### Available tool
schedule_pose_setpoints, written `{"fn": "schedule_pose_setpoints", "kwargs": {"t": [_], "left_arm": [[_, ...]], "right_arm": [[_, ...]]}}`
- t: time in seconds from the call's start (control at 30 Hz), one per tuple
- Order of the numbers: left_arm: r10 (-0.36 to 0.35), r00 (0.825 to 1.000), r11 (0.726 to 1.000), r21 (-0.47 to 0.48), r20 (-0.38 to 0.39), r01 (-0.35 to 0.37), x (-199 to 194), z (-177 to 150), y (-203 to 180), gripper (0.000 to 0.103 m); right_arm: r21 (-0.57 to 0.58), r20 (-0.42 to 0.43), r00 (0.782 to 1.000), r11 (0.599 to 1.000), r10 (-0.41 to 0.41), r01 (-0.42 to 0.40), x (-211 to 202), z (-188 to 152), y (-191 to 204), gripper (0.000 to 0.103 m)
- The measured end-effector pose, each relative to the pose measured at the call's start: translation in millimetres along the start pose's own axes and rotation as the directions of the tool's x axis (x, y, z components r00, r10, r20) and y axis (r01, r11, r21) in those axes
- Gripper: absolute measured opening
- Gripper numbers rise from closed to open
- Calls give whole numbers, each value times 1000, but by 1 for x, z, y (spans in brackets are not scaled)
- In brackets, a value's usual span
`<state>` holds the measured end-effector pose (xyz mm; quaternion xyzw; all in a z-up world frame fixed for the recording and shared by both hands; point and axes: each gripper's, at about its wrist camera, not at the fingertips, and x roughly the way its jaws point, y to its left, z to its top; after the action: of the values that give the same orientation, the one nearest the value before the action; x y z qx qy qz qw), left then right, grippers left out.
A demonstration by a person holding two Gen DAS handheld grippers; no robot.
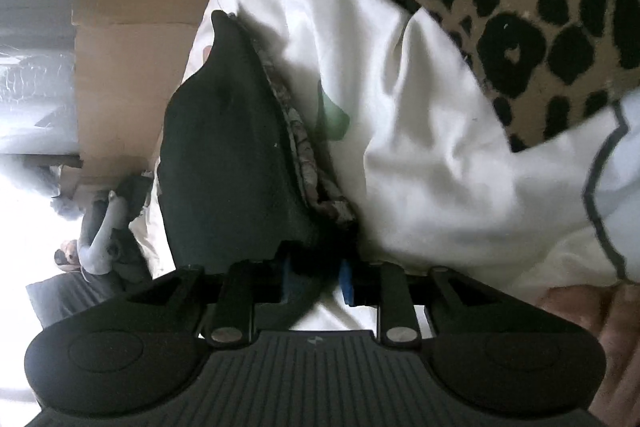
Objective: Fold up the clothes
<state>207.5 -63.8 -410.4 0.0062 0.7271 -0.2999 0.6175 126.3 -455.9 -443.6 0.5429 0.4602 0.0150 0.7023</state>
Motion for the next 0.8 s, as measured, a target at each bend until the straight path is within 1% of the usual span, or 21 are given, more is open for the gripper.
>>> {"fn": "schedule_pose_setpoints", "kwargs": {"t": [0.07,0.1,0.17,0.33,0.43,0.5,0.63,0.7,0.8], "left_arm": [[0,1000,1000,5,-8,0,0,0,0,36],[-9,1000,1000,-5,1,9,0,-1,1,38],[-38,999,999,-35,18,39,1,-9,8,41],[-95,993,994,-48,71,99,3,-5,8,41],[-129,990,987,-89,58,134,7,2,11,41],[-128,990,983,-128,54,134,12,3,14,40],[-96,994,987,-123,57,102,16,3,4,41],[-82,994,987,-136,67,90,16,-1,2,39],[-92,989,963,-243,114,118,16,-14,9,38]], "right_arm": [[-4,4,1000,1000,1,-1,3,0,-1,27],[-6,6,1000,1000,3,-3,2,0,-1,27],[-14,16,1000,1000,8,-7,-1,0,-1,27],[13,46,998,999,33,-34,-3,1,-4,25],[7,51,998,999,36,-36,-3,0,-3,25],[6,57,998,999,40,-40,-3,-1,-3,25],[10,78,995,998,55,-56,-4,-3,-5,25],[16,86,994,998,63,-65,-4,-4,-7,24],[19,89,993,997,72,-73,-3,-4,-8,24]]}}
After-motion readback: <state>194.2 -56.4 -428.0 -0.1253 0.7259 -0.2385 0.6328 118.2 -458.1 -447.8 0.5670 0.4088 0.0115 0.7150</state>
